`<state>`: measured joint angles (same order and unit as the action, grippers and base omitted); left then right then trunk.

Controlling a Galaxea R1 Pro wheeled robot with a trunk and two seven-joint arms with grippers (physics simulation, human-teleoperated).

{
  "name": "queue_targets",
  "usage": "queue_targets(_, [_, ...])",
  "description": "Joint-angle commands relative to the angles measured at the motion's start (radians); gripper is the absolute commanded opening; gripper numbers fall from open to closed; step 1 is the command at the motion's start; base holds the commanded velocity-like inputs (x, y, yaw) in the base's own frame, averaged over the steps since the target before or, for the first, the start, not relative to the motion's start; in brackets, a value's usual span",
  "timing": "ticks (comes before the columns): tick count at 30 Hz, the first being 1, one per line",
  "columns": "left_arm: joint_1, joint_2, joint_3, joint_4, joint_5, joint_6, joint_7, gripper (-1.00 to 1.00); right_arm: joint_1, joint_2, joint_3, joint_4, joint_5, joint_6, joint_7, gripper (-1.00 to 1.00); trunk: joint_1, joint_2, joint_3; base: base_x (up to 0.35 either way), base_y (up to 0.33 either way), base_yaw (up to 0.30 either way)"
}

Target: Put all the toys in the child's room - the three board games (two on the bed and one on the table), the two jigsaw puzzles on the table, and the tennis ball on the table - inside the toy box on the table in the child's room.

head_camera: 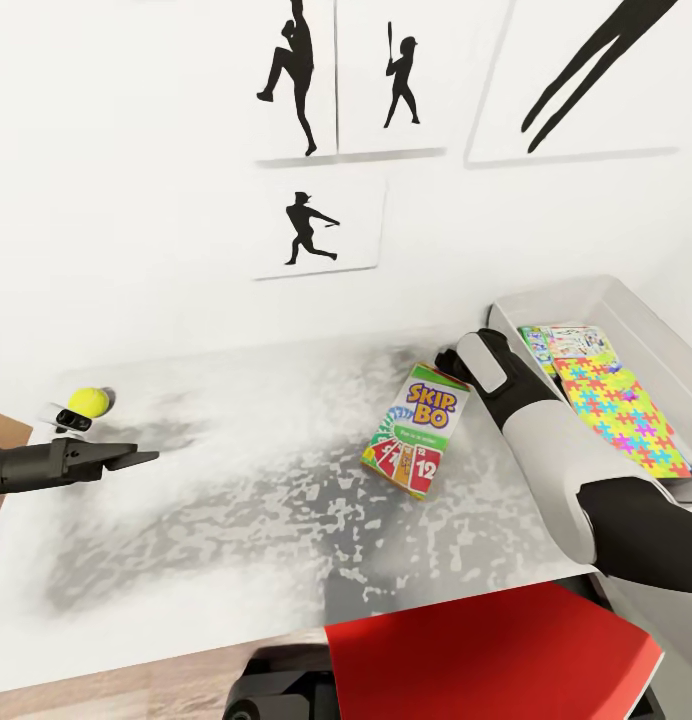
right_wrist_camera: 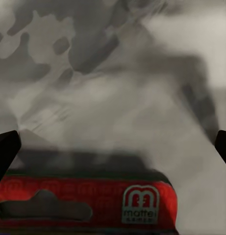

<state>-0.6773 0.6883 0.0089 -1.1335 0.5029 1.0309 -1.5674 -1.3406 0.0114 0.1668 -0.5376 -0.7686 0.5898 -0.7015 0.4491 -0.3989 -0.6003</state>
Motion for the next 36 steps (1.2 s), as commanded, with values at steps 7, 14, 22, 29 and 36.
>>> queue_targets(7, [-0.001,0.000,0.000,0.000,-0.001,0.011,-0.003,1.00,0.000,0.001,0.005,0.024,-0.032,-0.001,-0.006,1.00,0.001,-0.001,-0.002,-0.078,0.073,0.000])
queue_targets(14, [-0.001,0.000,0.000,0.000,-0.001,0.011,-0.003,1.00,0.000,-0.001,0.005,0.024,-0.031,-0.001,-0.006,1.00,0.001,-0.001,-0.002,-0.028,0.022,0.000])
queue_targets(22, [-0.001,0.000,0.000,0.000,-0.001,0.011,-0.003,1.00,0.000,-0.001,0.005,0.024,-0.031,-0.001,-0.006,1.00,0.001,-0.001,-0.002,-0.121,0.095,0.000])
queue_targets(29, [-0.001,0.000,0.000,0.000,-0.001,0.011,-0.003,1.00,0.000,-0.001,0.005,0.024,-0.030,-0.001,-0.006,1.00,0.001,-0.001,-0.002,-0.155,0.165,0.000])
queue_targets(36, [-0.001,0.000,0.000,0.000,-0.001,0.011,-0.003,1.00,0.001,-0.001,0.004,0.024,-0.030,-0.001,-0.006,1.00,0.001,-0.001,-0.002,-0.062,0.084,0.000])
